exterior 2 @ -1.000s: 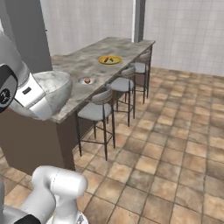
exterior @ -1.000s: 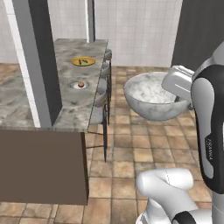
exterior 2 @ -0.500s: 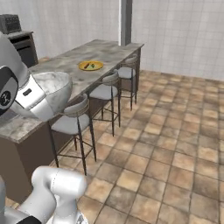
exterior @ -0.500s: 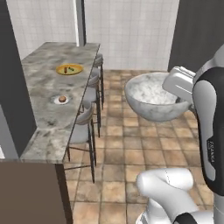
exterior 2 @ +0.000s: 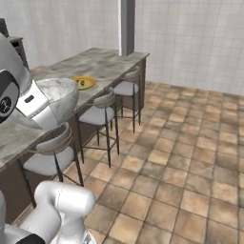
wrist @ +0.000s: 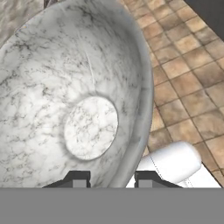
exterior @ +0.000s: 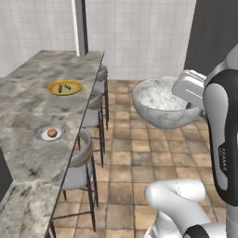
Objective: Take the smaller bowl and place it next to the appetizer plate on the dining counter , and place the larger bowl next to the plate with cooked food.
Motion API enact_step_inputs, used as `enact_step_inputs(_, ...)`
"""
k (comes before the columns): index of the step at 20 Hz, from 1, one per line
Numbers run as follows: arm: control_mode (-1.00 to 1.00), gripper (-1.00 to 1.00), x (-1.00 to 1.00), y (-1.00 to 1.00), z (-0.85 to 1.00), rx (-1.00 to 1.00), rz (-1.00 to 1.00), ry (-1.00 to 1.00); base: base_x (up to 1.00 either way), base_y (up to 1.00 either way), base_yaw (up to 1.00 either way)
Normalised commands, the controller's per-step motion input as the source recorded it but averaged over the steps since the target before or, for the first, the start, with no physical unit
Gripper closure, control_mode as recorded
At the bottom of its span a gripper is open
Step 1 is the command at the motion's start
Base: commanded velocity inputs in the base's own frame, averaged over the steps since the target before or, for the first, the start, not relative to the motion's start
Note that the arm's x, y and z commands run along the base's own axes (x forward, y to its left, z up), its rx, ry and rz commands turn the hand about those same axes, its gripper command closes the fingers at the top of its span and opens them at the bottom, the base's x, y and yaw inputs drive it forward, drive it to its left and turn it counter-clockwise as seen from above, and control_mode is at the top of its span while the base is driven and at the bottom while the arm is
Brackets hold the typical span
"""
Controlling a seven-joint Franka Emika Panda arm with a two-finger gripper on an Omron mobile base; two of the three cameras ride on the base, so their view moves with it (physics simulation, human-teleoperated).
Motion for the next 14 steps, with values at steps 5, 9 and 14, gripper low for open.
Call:
enact_step_inputs(5, 1.0, 1.0, 0.0, 0.0, 0.0, 0.0, 0.0, 0.0, 1.0, -0.45, 0.0)
enact_step_inputs(9, 1.0, 1.0, 0.0, 0.0, 0.0, 0.0, 0.0, 0.0, 1.0, -0.41, 0.14)
enact_step_inputs(14, 1.0, 1.0, 0.0, 0.0, 0.0, 0.0, 0.0, 0.0, 1.0, -0.38, 0.24)
